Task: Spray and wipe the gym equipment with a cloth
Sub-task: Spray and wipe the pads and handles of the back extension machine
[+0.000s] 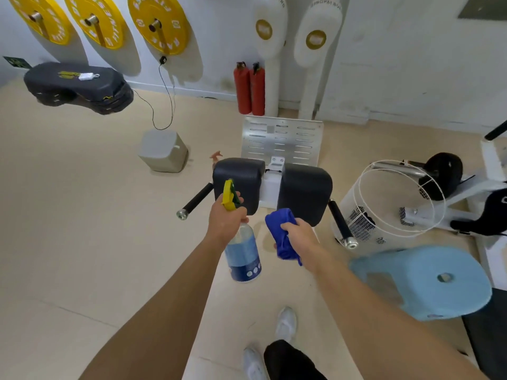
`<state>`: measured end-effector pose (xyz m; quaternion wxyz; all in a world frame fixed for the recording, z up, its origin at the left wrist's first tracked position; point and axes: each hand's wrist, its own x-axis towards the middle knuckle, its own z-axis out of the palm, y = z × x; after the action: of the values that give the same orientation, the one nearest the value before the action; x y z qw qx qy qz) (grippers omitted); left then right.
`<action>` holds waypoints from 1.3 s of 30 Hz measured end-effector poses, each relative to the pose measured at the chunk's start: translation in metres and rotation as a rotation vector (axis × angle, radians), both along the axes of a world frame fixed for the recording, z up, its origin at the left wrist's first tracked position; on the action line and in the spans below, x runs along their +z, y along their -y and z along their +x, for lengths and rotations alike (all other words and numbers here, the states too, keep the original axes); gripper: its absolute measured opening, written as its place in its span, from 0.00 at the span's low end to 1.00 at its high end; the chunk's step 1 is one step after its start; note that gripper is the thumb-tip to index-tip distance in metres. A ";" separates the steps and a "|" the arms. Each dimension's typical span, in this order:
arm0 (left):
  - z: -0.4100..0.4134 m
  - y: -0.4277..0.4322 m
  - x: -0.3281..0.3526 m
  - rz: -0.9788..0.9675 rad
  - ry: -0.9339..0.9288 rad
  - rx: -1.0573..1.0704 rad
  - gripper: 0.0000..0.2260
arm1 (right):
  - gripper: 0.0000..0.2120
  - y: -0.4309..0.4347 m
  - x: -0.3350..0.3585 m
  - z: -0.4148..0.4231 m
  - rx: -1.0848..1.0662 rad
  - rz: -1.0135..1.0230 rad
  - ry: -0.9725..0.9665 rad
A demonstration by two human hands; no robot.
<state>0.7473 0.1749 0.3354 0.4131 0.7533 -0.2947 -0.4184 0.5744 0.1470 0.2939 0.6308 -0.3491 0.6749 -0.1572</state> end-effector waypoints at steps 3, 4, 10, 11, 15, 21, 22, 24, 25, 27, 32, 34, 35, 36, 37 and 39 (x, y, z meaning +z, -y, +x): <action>0.012 0.015 -0.016 0.057 0.037 -0.038 0.16 | 0.12 0.028 -0.010 0.012 0.017 -0.078 -0.005; 0.016 0.020 -0.020 0.075 0.041 -0.051 0.16 | 0.10 0.038 -0.014 0.015 0.008 -0.093 -0.007; 0.049 0.056 -0.058 0.164 0.139 -0.090 0.15 | 0.08 0.099 -0.045 0.044 -0.059 -0.074 0.021; 0.054 0.059 -0.064 0.180 0.152 -0.103 0.15 | 0.07 0.105 -0.048 0.049 -0.068 -0.077 0.020; 0.077 0.071 -0.092 0.212 0.170 -0.189 0.19 | 0.08 0.123 -0.064 0.069 -0.057 -0.137 -0.015; 0.116 0.078 -0.140 0.256 0.177 -0.317 0.15 | 0.02 0.140 -0.079 0.102 -0.058 -0.229 -0.086; 0.122 0.078 -0.145 0.256 0.175 -0.340 0.15 | 0.05 0.141 -0.081 0.107 -0.076 -0.240 -0.105; 0.134 0.079 -0.154 0.253 0.172 -0.377 0.15 | 0.07 0.140 -0.087 0.118 -0.114 -0.252 -0.148; 0.140 0.079 -0.156 0.246 0.175 -0.393 0.15 | 0.07 0.139 -0.089 0.123 -0.128 -0.258 -0.165; 0.149 0.079 -0.162 0.228 0.180 -0.422 0.16 | 0.06 0.135 -0.095 0.129 -0.126 -0.273 -0.190; 0.156 0.076 -0.167 0.207 0.224 -0.491 0.13 | 0.06 0.120 -0.100 0.132 -0.135 -0.325 -0.250; 0.154 0.074 -0.170 0.210 0.226 -0.487 0.12 | 0.04 0.117 -0.098 0.131 -0.178 -0.349 -0.254; 0.152 0.072 -0.172 0.216 0.228 -0.476 0.10 | 0.06 0.116 -0.097 0.131 -0.195 -0.367 -0.244; 0.150 0.070 -0.174 0.228 0.234 -0.464 0.09 | 0.08 0.116 -0.095 0.131 -0.210 -0.386 -0.234; 0.148 0.068 -0.176 0.236 0.237 -0.448 0.08 | 0.09 0.116 -0.095 0.132 -0.222 -0.407 -0.226; 0.145 0.062 -0.186 0.232 0.236 -0.417 0.07 | 0.06 0.119 -0.098 0.133 -0.207 -0.484 -0.207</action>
<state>0.8925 0.1133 0.1494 0.1917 0.7623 -0.4397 -0.4346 0.7078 0.0276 0.1962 0.4375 -0.4330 0.7106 -0.3408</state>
